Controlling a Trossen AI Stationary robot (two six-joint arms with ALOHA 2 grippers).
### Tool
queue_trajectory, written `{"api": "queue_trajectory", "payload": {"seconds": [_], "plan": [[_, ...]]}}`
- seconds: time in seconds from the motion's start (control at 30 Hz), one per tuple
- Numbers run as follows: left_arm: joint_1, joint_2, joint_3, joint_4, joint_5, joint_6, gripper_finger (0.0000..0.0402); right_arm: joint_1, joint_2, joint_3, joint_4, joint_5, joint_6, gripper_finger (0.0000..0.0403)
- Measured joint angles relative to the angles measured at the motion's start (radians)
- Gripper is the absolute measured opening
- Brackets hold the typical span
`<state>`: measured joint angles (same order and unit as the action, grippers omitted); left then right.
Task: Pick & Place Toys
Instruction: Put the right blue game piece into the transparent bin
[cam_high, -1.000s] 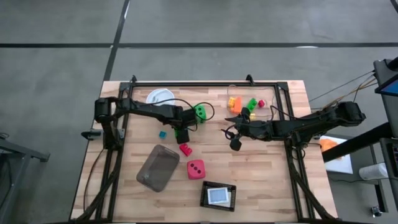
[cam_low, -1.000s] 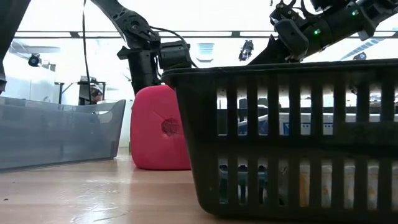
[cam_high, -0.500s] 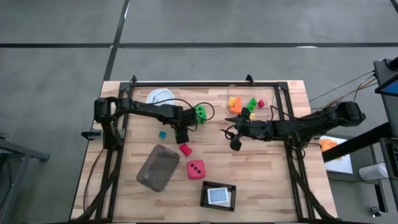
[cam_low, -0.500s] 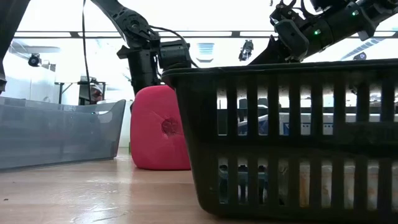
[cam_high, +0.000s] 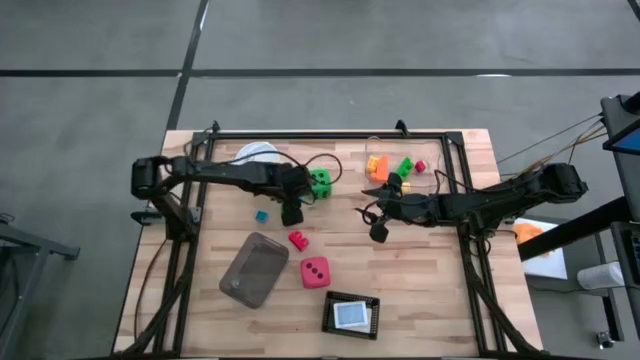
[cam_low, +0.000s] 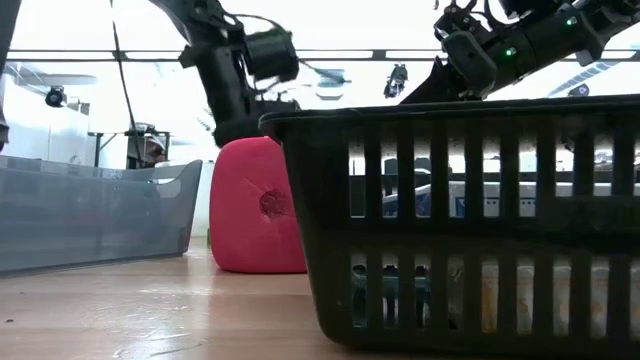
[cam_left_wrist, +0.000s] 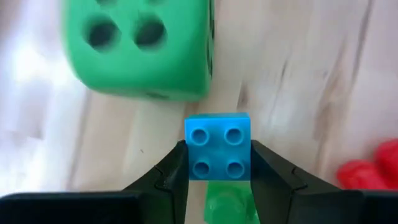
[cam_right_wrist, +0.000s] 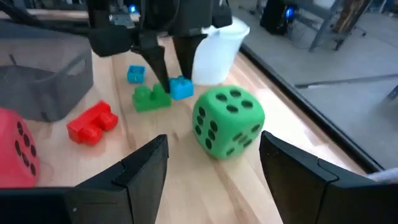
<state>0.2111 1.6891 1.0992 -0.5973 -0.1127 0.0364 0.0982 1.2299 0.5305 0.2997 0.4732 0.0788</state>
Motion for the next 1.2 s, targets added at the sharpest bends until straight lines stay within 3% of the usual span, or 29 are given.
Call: {"api": "queue_trajectory", "payload": {"seconds": [0.13, 0.43, 0.6, 0.83, 1.2], "plan": [[-0.004, -0.090, -0.013, 0.081, 0.024, 0.002, 0.0126, 0.008, 0.056, -0.034, 0.179, -0.003, -0.101, 0.0245], [-0.008, -0.241, -0.084, 0.326, 0.231, -0.018, 0.0126, 0.011, 0.302, -0.019, 0.517, 0.027, -0.334, 0.0245], [-0.009, -0.270, -0.114, 0.392, 0.268, -0.046, 0.0126, 0.032, 0.408, 0.053, 0.534, 0.194, -0.424, 0.0245], [-0.010, -0.272, -0.166, 0.526, 0.336, -0.094, 0.0126, 0.099, 0.458, 0.164, 0.511, 0.418, -0.550, 0.0245], [-0.010, -0.272, -0.225, 0.736, 0.350, -0.176, 0.0126, 0.175, 0.458, 0.217, 0.511, 0.393, -0.607, 0.0245]]}}
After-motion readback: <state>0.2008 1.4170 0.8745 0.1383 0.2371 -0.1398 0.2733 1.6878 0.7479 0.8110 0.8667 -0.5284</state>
